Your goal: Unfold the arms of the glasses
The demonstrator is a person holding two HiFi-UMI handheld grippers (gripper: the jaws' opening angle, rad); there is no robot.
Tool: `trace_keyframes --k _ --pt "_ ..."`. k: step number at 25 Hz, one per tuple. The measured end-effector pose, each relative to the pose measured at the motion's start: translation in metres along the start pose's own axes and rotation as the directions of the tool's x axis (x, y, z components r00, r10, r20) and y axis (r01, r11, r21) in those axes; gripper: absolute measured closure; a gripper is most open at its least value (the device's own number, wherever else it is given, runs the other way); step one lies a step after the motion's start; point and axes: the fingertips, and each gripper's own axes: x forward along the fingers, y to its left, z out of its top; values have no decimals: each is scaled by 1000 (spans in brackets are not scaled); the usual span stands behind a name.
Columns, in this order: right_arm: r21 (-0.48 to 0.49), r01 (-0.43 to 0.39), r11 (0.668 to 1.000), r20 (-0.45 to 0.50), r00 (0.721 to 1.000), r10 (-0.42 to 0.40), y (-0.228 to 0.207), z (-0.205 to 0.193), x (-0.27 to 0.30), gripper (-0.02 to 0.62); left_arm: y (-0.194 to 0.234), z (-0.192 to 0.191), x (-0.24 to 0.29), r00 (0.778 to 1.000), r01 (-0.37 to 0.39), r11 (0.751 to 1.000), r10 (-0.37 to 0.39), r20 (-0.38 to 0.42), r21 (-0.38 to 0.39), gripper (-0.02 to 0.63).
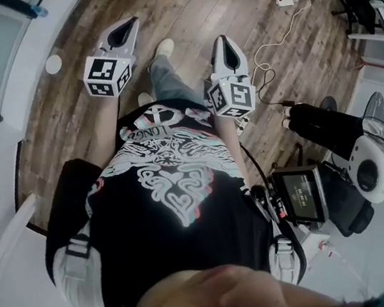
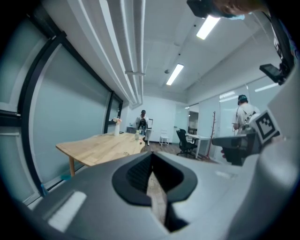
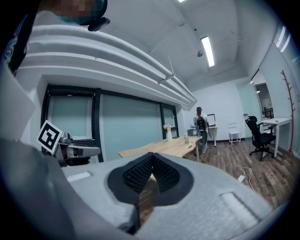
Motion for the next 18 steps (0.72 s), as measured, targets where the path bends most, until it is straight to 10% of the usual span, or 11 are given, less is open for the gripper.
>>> trace_keyframes --k 18 --pt "6 -90 996 -115 989 90 -76 7 274 597 158 49 208 996 -71 993 75 -39 91 617"
